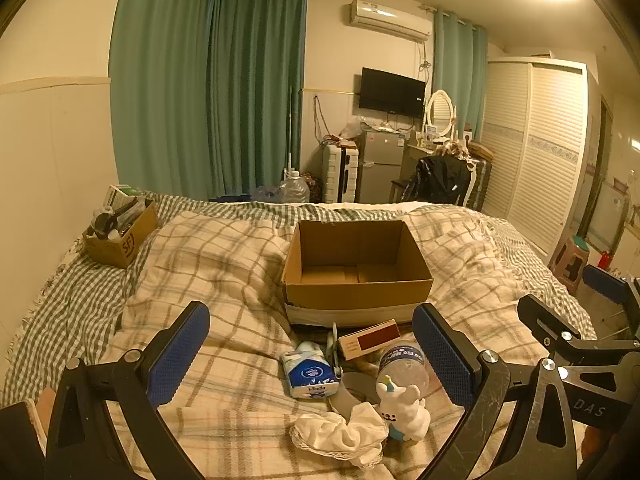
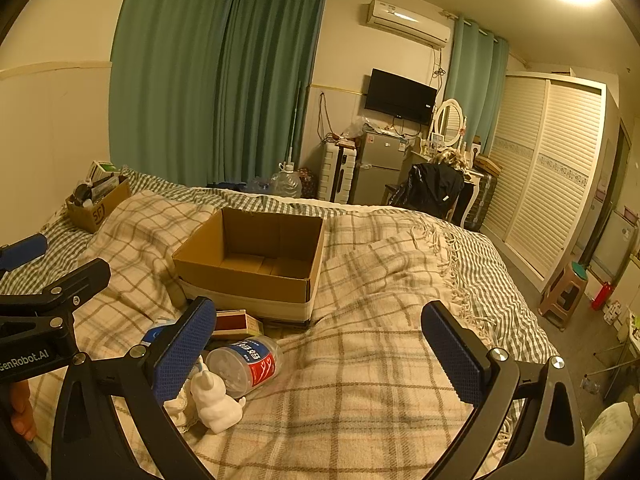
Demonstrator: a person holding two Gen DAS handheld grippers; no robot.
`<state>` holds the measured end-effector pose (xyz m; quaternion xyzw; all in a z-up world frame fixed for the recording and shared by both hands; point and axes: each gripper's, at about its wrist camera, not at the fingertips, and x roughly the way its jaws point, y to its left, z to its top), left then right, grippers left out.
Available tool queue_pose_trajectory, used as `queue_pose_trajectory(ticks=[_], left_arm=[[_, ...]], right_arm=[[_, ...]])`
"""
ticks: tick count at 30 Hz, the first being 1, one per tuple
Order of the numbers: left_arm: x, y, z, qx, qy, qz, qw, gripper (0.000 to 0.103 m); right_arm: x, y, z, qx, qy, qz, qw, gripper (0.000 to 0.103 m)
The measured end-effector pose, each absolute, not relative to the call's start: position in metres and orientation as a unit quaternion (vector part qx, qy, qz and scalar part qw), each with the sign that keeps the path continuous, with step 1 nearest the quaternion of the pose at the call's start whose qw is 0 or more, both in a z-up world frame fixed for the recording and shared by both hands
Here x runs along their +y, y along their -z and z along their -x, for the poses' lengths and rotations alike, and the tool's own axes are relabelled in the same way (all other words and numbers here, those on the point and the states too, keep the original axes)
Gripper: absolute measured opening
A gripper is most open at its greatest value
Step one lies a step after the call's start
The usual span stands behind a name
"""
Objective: Organize objects
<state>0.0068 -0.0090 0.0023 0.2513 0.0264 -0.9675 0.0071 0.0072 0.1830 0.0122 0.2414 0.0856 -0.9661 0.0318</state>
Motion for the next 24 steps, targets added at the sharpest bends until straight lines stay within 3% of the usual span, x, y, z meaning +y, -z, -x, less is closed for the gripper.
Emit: queue_pose_trajectory(ticks=[24], left_arm=[[-0.0039,0.0002,-0.0119,0.016,0.966,-0.258,0.018,0.103]], right_arm=[[0.1863,-0.0161,-0.0104,0.094,0.967,-0.237,0.029,0.103]])
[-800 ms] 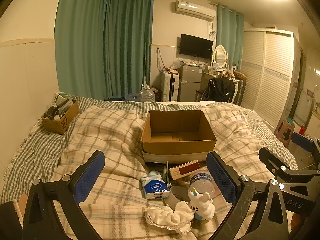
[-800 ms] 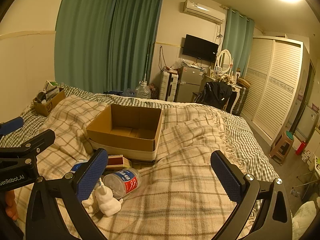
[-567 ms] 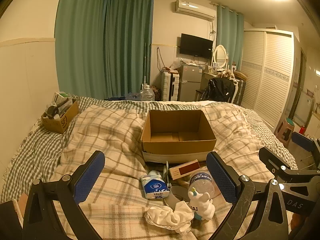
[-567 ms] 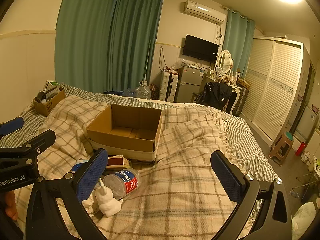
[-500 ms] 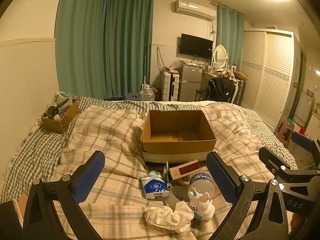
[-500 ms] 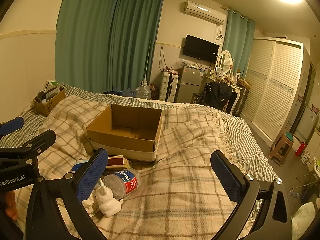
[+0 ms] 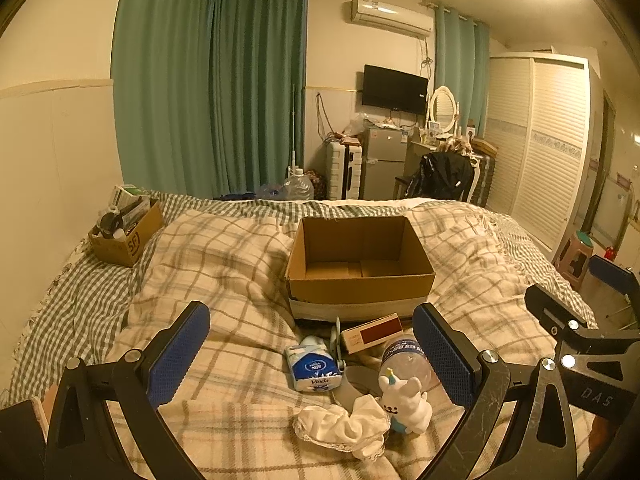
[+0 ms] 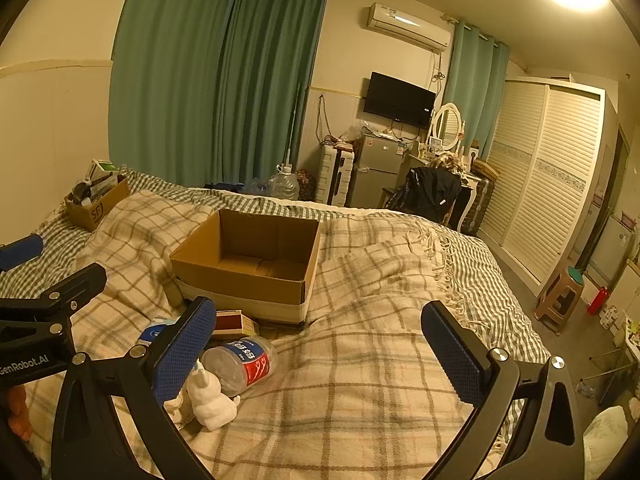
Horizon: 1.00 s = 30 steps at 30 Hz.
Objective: Organize objects
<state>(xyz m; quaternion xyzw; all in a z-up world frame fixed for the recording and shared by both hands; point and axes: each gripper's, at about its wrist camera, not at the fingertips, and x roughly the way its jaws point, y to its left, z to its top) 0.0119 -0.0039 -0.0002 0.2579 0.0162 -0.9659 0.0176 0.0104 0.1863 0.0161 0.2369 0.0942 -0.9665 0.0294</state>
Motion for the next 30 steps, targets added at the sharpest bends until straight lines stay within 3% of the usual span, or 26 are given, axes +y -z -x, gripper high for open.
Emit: queue_pose_trajectory(ticks=[10,15,18,20,22,30], left_arm=[[0.003,0.073,0.008,0.002,0.93,-0.366,0.025,0.103],[0.018,0.118,0.018,0.0,0.903,-0.43,0.002,0.093],[0.025,0.133,0.025,0.003,0.889,-0.456,-0.029,0.078],[0.027,0.141,0.029,0.007,0.878,-0.476,-0.052,0.036],[0.03,0.144,0.028,0.013,0.872,-0.482,-0.085,0.016],[0.013,0.094,0.003,0.012,0.908,-0.411,-0.074,0.012]], right_arm=[[0.192,0.022,0.004,0.103,0.952,-0.286,0.033,0.103],[0.192,0.052,0.015,0.107,0.94,-0.321,0.037,0.103],[0.192,0.062,0.02,0.105,0.936,-0.334,0.041,0.103],[0.192,0.064,0.022,0.105,0.934,-0.338,0.042,0.102],[0.19,0.063,0.022,0.107,0.934,-0.339,0.042,0.102],[0.162,0.068,0.02,0.133,0.922,-0.356,0.072,0.102]])
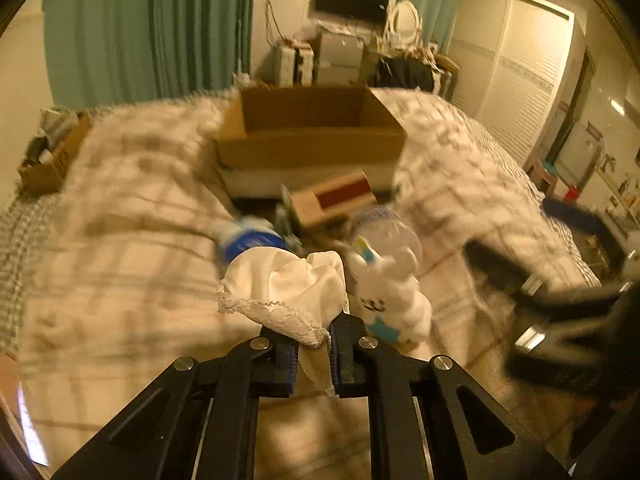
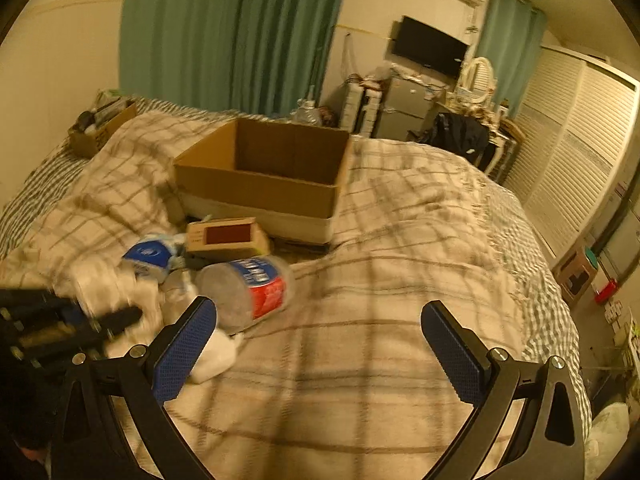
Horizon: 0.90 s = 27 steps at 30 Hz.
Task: Organize objects
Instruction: 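Grasp the white lace cloth with the left tool while the right tool grasps the white bunny figurine, then carry the cloth and bunny over the cardboard box and open both tools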
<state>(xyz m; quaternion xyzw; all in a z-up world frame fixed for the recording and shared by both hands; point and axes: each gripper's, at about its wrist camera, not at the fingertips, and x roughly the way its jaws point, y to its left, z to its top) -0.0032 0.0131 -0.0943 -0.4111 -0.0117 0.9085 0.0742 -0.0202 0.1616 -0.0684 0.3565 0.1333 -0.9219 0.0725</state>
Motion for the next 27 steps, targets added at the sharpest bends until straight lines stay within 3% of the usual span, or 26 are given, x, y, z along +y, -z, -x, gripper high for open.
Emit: queue_pose_trajectory(ticks=[7,9,12,14,15,21,27], left_arm=[[-0.02,0.082,0.0,-0.014,-0.917,0.397,0.034,0.012],[-0.023,0.082,0.0,-0.016,-0.918,0.395,0.033,0.012],[-0.028,0.084,0.002,-0.02,-0.917,0.396,0.038,0.012],[-0.03,0.086,0.002,-0.023,-0.916,0.399,0.039,0.012],[-0.031,0.087,0.002,-0.023,-0.916,0.399,0.04,0.012],[-0.031,0.085,-0.001,-0.038,-0.914,0.4,0.055,0.012],[-0.026,0.055,-0.001,-0.042,-0.923,0.375,0.067,0.012]], right_arm=[[0.111,0.11,0.037,0.173,0.881,-0.426,0.114,0.102],[0.105,0.12,0.041,0.178,0.872,-0.441,0.114,0.098],[0.097,0.134,0.046,0.184,0.859,-0.464,0.114,0.085],[0.095,0.14,0.048,0.19,0.851,-0.476,0.115,0.062],[0.095,0.141,0.047,0.189,0.848,-0.48,0.12,0.057],[0.097,0.12,0.032,0.184,0.863,-0.451,0.133,0.055],[0.11,0.061,0.018,0.163,0.891,-0.395,0.153,0.055]])
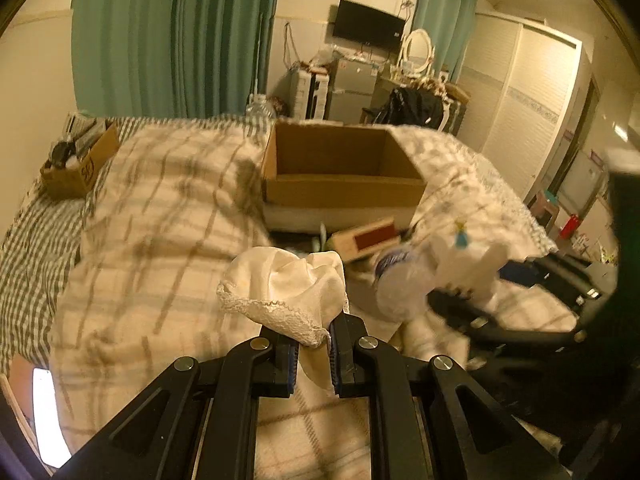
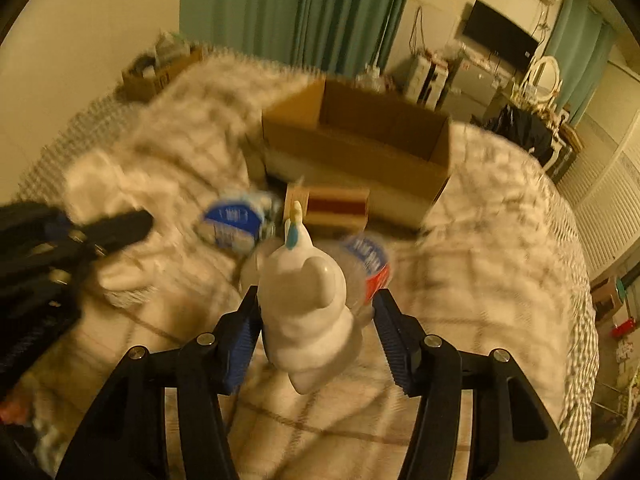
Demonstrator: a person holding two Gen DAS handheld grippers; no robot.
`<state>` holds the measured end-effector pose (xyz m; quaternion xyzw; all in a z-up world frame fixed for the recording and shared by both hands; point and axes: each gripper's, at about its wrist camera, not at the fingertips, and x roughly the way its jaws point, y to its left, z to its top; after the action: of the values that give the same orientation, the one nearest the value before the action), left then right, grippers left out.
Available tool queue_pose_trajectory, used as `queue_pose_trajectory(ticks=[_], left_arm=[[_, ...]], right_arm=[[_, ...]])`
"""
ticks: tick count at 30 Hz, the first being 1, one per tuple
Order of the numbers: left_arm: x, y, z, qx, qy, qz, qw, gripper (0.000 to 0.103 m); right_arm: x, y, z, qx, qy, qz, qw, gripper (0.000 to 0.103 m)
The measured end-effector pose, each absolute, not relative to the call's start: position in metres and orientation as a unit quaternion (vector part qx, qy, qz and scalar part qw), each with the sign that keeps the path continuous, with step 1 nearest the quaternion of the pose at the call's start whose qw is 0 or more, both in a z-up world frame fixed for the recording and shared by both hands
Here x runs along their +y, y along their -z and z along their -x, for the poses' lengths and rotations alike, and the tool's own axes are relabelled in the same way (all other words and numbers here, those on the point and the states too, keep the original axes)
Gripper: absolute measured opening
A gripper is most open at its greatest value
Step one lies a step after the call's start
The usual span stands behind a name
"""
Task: Organize objects
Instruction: 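Carry the cloth and bunny over the cardboard box and open both tools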
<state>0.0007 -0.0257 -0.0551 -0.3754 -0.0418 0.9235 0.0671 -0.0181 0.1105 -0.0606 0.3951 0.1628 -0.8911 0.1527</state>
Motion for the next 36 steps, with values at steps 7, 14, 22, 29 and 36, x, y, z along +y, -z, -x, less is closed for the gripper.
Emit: queue_pose_trajectory(ticks=[7,14,22,29,36], left_arm=[[-0.016,-0.011,0.032,-0.029,-0.943,0.32,0.087,0.012],[-0.009,-0.043,0.11,-0.016,-0.948,0.303,0.101,0.012],[0.005,-0.011,0.204,-0.008,-0.937,0.332,0.104,0.012],[0.012,0.045,0.256,0.004,-0.925,0.368,0.097,0.012],[0.008,0.084,0.277,0.002,-0.911,0.401,0.101,0.017]], right_arm=[[0.128,-0.023,0.033,0.165,0.923,-0.316,0.146,0.055],[0.132,-0.07,0.096,0.159,0.935,-0.286,0.139,0.055],[0.12,-0.046,0.197,0.154,0.927,-0.317,0.131,0.055],[0.113,0.019,0.264,0.157,0.908,-0.365,0.136,0.055],[0.126,0.052,0.276,0.135,0.906,-0.371,0.149,0.056]])
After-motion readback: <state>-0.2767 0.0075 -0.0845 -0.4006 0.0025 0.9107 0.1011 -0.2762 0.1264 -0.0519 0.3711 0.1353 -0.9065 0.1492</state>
